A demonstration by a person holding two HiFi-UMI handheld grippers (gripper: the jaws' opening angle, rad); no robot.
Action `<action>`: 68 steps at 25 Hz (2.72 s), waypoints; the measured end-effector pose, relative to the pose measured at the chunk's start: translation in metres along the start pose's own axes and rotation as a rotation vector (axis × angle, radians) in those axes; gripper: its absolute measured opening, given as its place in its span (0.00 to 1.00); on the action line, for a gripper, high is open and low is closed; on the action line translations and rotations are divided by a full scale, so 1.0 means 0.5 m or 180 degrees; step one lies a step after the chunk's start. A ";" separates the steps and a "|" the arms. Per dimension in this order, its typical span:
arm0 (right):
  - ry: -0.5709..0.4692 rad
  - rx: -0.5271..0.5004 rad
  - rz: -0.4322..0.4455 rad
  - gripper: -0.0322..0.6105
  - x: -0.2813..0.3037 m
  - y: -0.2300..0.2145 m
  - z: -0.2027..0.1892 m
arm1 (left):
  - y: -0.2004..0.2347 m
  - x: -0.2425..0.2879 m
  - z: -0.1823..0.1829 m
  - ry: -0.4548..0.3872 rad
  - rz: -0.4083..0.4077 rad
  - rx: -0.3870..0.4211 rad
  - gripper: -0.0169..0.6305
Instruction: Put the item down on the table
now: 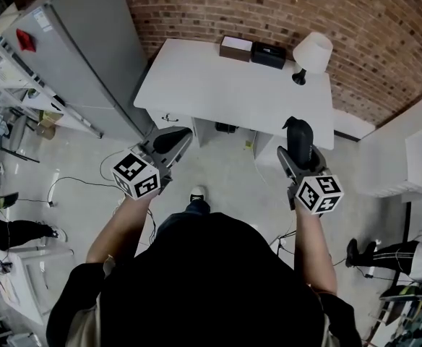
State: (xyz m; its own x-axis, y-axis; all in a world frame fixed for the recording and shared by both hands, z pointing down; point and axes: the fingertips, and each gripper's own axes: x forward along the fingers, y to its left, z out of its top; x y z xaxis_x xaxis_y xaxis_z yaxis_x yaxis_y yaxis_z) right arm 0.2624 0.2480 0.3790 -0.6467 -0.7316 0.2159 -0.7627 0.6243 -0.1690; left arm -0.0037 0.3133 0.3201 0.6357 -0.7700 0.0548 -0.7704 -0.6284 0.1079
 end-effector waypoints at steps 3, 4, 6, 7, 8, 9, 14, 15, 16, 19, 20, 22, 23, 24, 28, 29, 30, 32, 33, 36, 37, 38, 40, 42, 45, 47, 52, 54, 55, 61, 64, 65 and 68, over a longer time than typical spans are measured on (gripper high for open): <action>0.0037 0.0010 -0.0012 0.59 0.026 -0.009 0.000 | 0.026 0.013 -0.003 0.0028 -0.0012 -0.0022 0.08; 0.0054 0.0012 -0.0016 0.59 0.035 -0.012 -0.001 | 0.036 0.018 -0.005 0.0031 -0.0013 -0.0033 0.08; 0.0084 0.0018 -0.0024 0.59 0.055 -0.016 -0.005 | 0.058 0.028 -0.009 0.0037 -0.0019 -0.0054 0.08; 0.0097 0.0023 -0.0031 0.59 0.065 -0.018 -0.006 | 0.069 0.033 -0.012 0.0042 -0.0025 -0.0067 0.08; 0.0110 0.0028 -0.0040 0.59 0.074 -0.019 -0.008 | 0.079 0.038 -0.016 0.0048 -0.0032 -0.0082 0.08; 0.0122 0.0032 -0.0048 0.59 0.084 -0.021 -0.009 | 0.090 0.043 -0.019 0.0053 -0.0040 -0.0101 0.08; 0.0206 0.0045 -0.0096 0.59 0.132 -0.028 -0.014 | 0.139 0.069 -0.040 0.0122 -0.0114 -0.0185 0.08; 0.0222 0.0051 -0.0108 0.59 0.141 -0.029 -0.014 | 0.151 0.073 -0.042 0.0139 -0.0122 -0.0197 0.08; 0.0234 0.0055 -0.0118 0.59 0.150 -0.030 -0.013 | 0.163 0.077 -0.044 0.0150 -0.0124 -0.0205 0.08; 0.0262 0.0057 -0.0142 0.59 0.182 -0.038 -0.010 | 0.202 0.095 -0.041 0.0158 -0.0132 -0.0217 0.08; 0.0271 0.0059 -0.0148 0.59 0.194 -0.041 -0.010 | 0.213 0.101 -0.041 0.0162 -0.0141 -0.0218 0.08; 0.0286 0.0069 -0.0160 0.59 0.215 -0.044 -0.010 | 0.234 0.112 -0.044 0.0179 -0.0165 -0.0226 0.08; 0.0294 0.0073 -0.0165 0.59 0.225 -0.045 -0.010 | 0.244 0.117 -0.046 0.0191 -0.0177 -0.0234 0.08; 0.0301 0.0077 -0.0169 0.60 0.234 -0.046 -0.010 | 0.253 0.121 -0.048 0.0204 -0.0187 -0.0244 0.08; 0.0318 0.0075 -0.0189 0.60 0.269 -0.048 -0.007 | 0.296 0.145 -0.057 0.0240 -0.0218 -0.0265 0.08; 0.0321 0.0073 -0.0197 0.60 0.278 -0.050 -0.007 | 0.307 0.153 -0.059 0.0245 -0.0228 -0.0264 0.08; 0.0327 0.0076 -0.0206 0.60 0.286 -0.053 -0.008 | 0.317 0.161 -0.061 0.0251 -0.0240 -0.0263 0.08; 0.0347 0.0089 -0.0229 0.60 0.298 -0.061 -0.012 | 0.330 0.176 -0.066 0.0265 -0.0275 -0.0266 0.08; 0.0356 0.0095 -0.0243 0.60 0.303 -0.065 -0.013 | 0.336 0.183 -0.068 0.0272 -0.0294 -0.0267 0.08; 0.0350 0.0104 -0.0292 0.60 0.324 -0.076 -0.007 | 0.359 0.207 -0.066 0.0290 -0.0352 -0.0247 0.08; 0.0345 0.0109 -0.0306 0.60 0.331 -0.077 -0.006 | 0.366 0.213 -0.066 0.0300 -0.0371 -0.0233 0.08; 0.0343 0.0117 -0.0319 0.60 0.337 -0.078 -0.006 | 0.371 0.217 -0.067 0.0312 -0.0388 -0.0215 0.08; 0.0347 0.0128 -0.0342 0.60 0.349 -0.078 -0.007 | 0.382 0.224 -0.072 0.0332 -0.0419 -0.0189 0.08; 0.0345 0.0133 -0.0367 0.60 0.362 -0.079 -0.004 | 0.395 0.233 -0.074 0.0346 -0.0452 -0.0182 0.08; 0.0355 0.0151 -0.0421 0.60 0.373 -0.082 -0.003 | 0.414 0.247 -0.077 0.0364 -0.0498 -0.0187 0.08; 0.0367 0.0165 -0.0459 0.60 0.378 -0.086 -0.003 | 0.424 0.255 -0.077 0.0364 -0.0533 -0.0198 0.08; 0.0360 0.0186 -0.0553 0.60 0.388 -0.094 0.002 | 0.443 0.274 -0.078 0.0363 -0.0621 -0.0189 0.08; 0.0358 0.0188 -0.0578 0.60 0.393 -0.094 0.005 | 0.450 0.280 -0.076 0.0361 -0.0653 -0.0195 0.08; 0.0356 0.0191 -0.0589 0.60 0.395 -0.095 0.006 | 0.453 0.283 -0.075 0.0362 -0.0668 -0.0194 0.08; 0.0339 0.0207 -0.0639 0.60 0.411 -0.103 0.013 | 0.475 0.300 -0.068 0.0354 -0.0732 -0.0194 0.08; 0.0324 0.0211 -0.0654 0.60 0.426 -0.107 0.020 | 0.492 0.309 -0.062 0.0353 -0.0748 -0.0190 0.08; 0.0322 0.0215 -0.0661 0.60 0.431 -0.108 0.022 | 0.498 0.312 -0.059 0.0351 -0.0749 -0.0191 0.08; 0.0313 0.0236 -0.0679 0.60 0.444 -0.111 0.025 | 0.513 0.314 -0.053 0.0342 -0.0741 -0.0195 0.08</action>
State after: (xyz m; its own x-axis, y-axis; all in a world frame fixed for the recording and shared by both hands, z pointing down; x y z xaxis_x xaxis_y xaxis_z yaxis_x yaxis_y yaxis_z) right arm 0.1612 0.0474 0.4244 -0.4695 -0.8121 0.3464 -0.8829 0.4341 -0.1789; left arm -0.1001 0.0344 0.3828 0.7995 -0.5872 0.1263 -0.6005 -0.7768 0.1897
